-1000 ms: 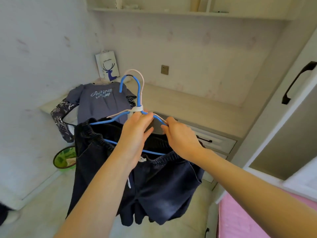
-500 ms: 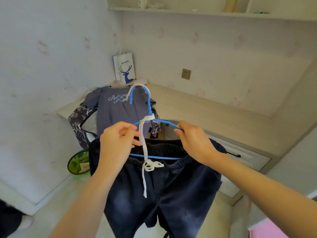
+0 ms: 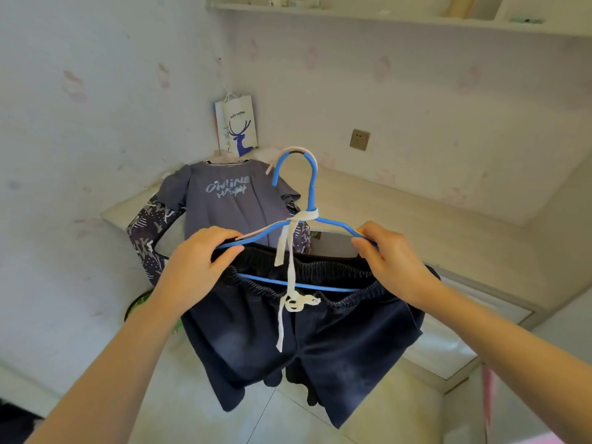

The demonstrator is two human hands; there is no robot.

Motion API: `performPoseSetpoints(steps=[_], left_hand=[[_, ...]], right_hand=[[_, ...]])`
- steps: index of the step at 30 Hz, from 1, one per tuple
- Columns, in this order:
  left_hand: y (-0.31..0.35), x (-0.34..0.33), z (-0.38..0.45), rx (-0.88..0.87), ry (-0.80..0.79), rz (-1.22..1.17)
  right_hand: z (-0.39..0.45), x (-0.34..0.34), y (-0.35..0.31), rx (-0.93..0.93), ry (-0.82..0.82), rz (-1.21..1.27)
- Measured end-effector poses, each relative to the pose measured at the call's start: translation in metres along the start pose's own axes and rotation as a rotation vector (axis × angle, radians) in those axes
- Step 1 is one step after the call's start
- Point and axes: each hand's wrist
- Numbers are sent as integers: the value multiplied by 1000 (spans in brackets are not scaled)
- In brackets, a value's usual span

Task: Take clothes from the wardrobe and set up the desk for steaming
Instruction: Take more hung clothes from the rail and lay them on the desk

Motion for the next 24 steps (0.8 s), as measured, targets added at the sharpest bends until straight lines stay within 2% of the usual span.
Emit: performPoseSetpoints(steps=[2,4,8,11,15,18,21,24], left_hand=[[-7,0,8,-22,55,-40],[-15,0,19,29,70,-94],[-27,-10,49,81,28,2],[-33,-25,75,54,106,51],[-45,-44,114,90,266,82],[-50,-53,141,128,321,117],[-61,-54,163,149,326,145],[-74,-57,179,178,323,166]], right_hand=[[11,1,7,9,-1,21],[24,1,14,15,-2,39],[56,-2,30,19,-16,68],[89,-2,45,23,-38,74],[144,0,74,81,-73,-104],[178,-1,95,160,-63,-217],[196,1,125,174,-105,-80],[206,4,155,93,-143,117]])
Point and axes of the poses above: each hand's wrist, its own z-axis towards the middle knuckle, its own x-axis out of the back of the hand, y = z × x, and after that the axes turned 4 degrees about z, right-handed
